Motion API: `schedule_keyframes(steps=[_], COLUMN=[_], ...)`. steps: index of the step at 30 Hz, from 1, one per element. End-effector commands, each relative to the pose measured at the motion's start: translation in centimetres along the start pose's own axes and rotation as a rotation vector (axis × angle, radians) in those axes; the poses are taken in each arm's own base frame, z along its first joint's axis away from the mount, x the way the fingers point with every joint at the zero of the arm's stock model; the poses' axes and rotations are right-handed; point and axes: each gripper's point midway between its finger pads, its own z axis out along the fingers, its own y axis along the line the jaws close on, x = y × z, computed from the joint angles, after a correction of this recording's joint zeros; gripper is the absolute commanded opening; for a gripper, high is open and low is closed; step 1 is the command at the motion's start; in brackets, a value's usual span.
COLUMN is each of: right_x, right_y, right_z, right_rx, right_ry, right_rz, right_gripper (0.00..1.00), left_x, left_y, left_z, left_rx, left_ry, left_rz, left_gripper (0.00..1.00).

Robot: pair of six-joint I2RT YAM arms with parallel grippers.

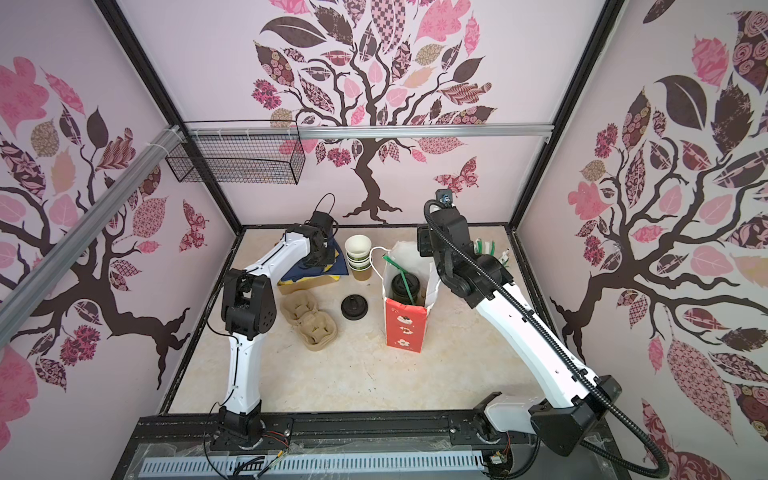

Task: Pack the takeout coffee
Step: 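Lift the blue napkins with the left gripper while the right reaches to meet it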

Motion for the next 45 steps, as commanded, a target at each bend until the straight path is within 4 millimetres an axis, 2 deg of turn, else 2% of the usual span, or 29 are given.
schedule_keyframes(steps=[1, 3, 4, 6, 11, 15, 17, 22, 28, 32, 34, 37, 39, 42, 45], right_x=[-1.0, -1.0, -1.0, -1.1, -1.3, -1.8, -1.9, -2.7, -3.1, -0.9, 0.0, 0.8, 1.0, 0.6, -0.6], right_y=[-1.2, -1.3, -1.4, -1.3, -1.0, 0.9, 2.5, 7.7, 13.4, 15.6, 16.2, 17.6, 18.4, 18.1, 16.5], right_z=[-1.7, -2.0, -2.1, -2.5, -3.1, -3.4, -3.5, -4.9, -8.5, -10.4, -11.1, -13.1, -14.3, -14.5, -14.3], right_rx=[0.020, 0.020, 0.017, 0.004, -0.038, -0.144, -0.232, -0.527, -0.910, -1.096, -1.138, -1.218, -1.259, -1.235, -1.146], right_ry=[-0.025, -0.024, -0.022, -0.020, -0.017, -0.005, 0.009, 0.050, 0.124, 0.248, 0.275, 0.250, 0.224, 0.175, 0.069], right_rz=[0.025, 0.024, 0.024, 0.020, 0.021, 0.022, 0.027, 0.031, 0.007, -0.043, -0.071, -0.122, -0.139, -0.164, -0.275], right_gripper=[0.68, 0.68, 0.68, 0.68, 0.68, 0.68, 0.68, 0.67, 0.67, 0.69, 0.75, 0.85, 0.86, 0.88, 0.92], left_x=[-2.4, -3.6, -3.1, -3.5, -4.3, -4.0, -3.2, -0.4, 4.5, 8.0, 9.4, 10.8, 11.7, 12.7, 13.5], left_y=[1.6, 2.0, 2.4, 3.0, 5.6, 8.0, 8.5, 7.0, 2.4, 1.3, 0.7, -0.1, -0.7, -1.1, -0.8], left_z=[-5.4, -8.2, -8.9, -11.4, -18.5, -24.4, -26.9, -33.0, -40.4, -42.6, -43.5, -44.6, -45.3, -45.8, -45.6], left_rx=[-0.028, -0.010, -0.005, 0.025, 0.080, 0.168, 0.219, 0.420, 0.792, 0.903, 0.975, 1.078, 1.152, 1.206, 1.159], left_ry=[-0.132, -0.204, -0.212, -0.256, -0.384, -0.488, -0.529, -0.606, -0.671, -0.699, -0.708, -0.714, -0.712, -0.713, -0.740], left_rz=[-0.021, -0.038, -0.041, -0.060, -0.111, -0.186, -0.197, -0.123, 0.094, 0.189, 0.225, 0.243, 0.266, 0.301, 0.350], left_gripper=[0.00, 0.00, 0.00, 0.00, 0.00, 0.00, 0.00, 0.00, 0.00, 0.00, 0.00, 0.00, 0.00, 0.00, 0.00])
